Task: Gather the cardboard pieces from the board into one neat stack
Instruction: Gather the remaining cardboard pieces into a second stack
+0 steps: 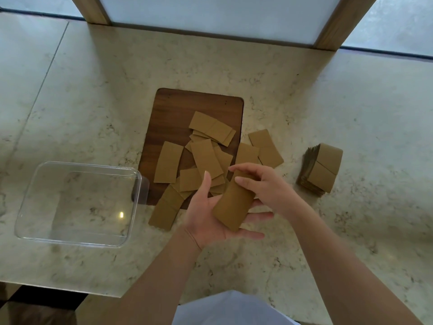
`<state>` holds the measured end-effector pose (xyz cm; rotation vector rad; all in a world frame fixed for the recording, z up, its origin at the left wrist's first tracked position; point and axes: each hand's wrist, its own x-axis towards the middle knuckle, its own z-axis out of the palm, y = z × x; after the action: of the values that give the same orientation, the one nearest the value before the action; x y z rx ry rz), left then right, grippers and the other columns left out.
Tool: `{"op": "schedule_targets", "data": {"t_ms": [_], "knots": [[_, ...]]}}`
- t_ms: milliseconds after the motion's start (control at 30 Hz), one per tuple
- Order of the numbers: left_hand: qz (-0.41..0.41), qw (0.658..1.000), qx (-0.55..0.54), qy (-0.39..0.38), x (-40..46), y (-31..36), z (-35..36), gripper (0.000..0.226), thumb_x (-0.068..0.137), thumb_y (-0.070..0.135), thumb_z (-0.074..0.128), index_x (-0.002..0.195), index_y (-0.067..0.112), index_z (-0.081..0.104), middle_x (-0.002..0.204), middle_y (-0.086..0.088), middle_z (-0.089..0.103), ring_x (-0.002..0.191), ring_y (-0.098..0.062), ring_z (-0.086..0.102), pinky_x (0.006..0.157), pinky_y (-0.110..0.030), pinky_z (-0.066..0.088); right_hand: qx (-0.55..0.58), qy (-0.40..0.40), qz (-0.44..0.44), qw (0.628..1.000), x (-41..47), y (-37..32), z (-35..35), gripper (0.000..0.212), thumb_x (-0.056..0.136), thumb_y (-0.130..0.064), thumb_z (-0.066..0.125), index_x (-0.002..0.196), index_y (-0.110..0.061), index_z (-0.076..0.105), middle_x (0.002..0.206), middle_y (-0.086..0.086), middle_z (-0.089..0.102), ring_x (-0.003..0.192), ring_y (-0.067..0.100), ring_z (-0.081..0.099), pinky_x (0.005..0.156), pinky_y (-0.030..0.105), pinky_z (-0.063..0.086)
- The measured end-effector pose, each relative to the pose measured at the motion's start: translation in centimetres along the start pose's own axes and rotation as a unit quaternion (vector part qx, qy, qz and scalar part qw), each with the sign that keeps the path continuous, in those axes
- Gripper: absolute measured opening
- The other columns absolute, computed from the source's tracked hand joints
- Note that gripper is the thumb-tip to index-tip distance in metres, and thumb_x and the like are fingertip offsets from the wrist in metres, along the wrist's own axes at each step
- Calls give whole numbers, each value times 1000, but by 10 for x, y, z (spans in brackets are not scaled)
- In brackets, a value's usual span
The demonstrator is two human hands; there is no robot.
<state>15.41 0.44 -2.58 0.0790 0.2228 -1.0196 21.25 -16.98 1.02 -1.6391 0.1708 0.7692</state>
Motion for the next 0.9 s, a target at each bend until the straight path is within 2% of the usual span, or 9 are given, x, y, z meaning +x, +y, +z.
{"op": "schedule_targets", "data": {"t_ms": [67, 100, 167, 233, 400, 567, 733, 833, 900], "knots": [[17, 998, 36, 58, 3, 5, -1, 87, 95, 70, 43, 149, 3, 51, 145, -30, 56, 121, -52, 60, 101, -65, 50, -12, -32, 18, 999, 5, 0, 0, 24, 105, -33, 56, 122, -36, 73, 95, -20, 76, 88, -1, 73, 66, 20, 60], [36, 993, 50, 104, 6, 7, -2, 70, 99, 60, 46, 144, 8, 59, 130, -26, 63, 101, -43, 69, 84, -51, 59, -21, -14, 18, 1000, 10, 2, -2, 25, 106, -39, 52, 124, -38, 69, 96, -22, 75, 91, -1, 72, 68, 19, 59], [70, 982, 46, 168, 13, 9, -4, 46, 102, 45, 51, 140, 20, 62, 103, -17, 59, 71, -24, 60, 60, -31, 51, -54, 124, 17, 991, 25, 9, -10, 28, 105, -46, 49, 126, -34, 64, 102, -16, 73, 100, 5, 69, 79, 23, 57], [110, 972, 34, 204, 19, 11, -9, 40, 103, 47, 51, 137, 26, 56, 91, -13, 53, 62, -18, 51, 54, -26, 43, -111, 267, 54, 956, 41, 15, -19, 39, 102, -50, 54, 128, -22, 61, 110, -8, 67, 107, 16, 65, 89, 33, 54], [203, 950, 14, 237, 28, 9, -20, 45, 93, 59, 56, 126, 30, 67, 102, -14, 68, 77, -23, 66, 60, -31, 54, -369, 280, 89, 882, 65, 35, 0, 68, 81, -67, 71, 125, -17, 57, 119, 1, 57, 118, 26, 50, 101, 45, 46], [210, 945, 2, 252, 26, 12, -23, 57, 90, 66, 56, 133, 30, 68, 121, -21, 71, 96, -35, 72, 72, -39, 57, -388, 334, 96, 854, 80, 37, 10, 72, 69, -62, 84, 119, -18, 54, 120, 4, 59, 117, 29, 51, 99, 45, 42], [207, 938, 36, 276, 21, 17, -24, 56, 91, 56, 57, 138, 26, 60, 114, -22, 73, 87, -35, 73, 67, -38, 57, -312, 326, 52, 891, 77, 37, 13, 60, 76, -42, 87, 118, -22, 48, 99, -6, 56, 97, 19, 50, 88, 38, 44], [207, 933, 47, 291, 17, 19, -23, 44, 102, 51, 50, 136, 25, 61, 104, -22, 75, 78, -32, 71, 61, -35, 57, -189, 289, 9, 939, 67, 34, 8, 23, 93, -35, 72, 83, -25, 55, 77, -15, 57, 71, 9, 55, 58, 14, 39], [203, 931, 54, 299, 14, 19, -21, 40, 107, 46, 46, 134, 23, 62, 96, -22, 74, 71, -31, 69, 58, -33, 56, -65, 297, 21, 953, 55, 30, 3, 32, 99, -40, 61, 73, -22, 56, 68, -10, 59, 62, 11, 56, 54, 22, 39]]}}
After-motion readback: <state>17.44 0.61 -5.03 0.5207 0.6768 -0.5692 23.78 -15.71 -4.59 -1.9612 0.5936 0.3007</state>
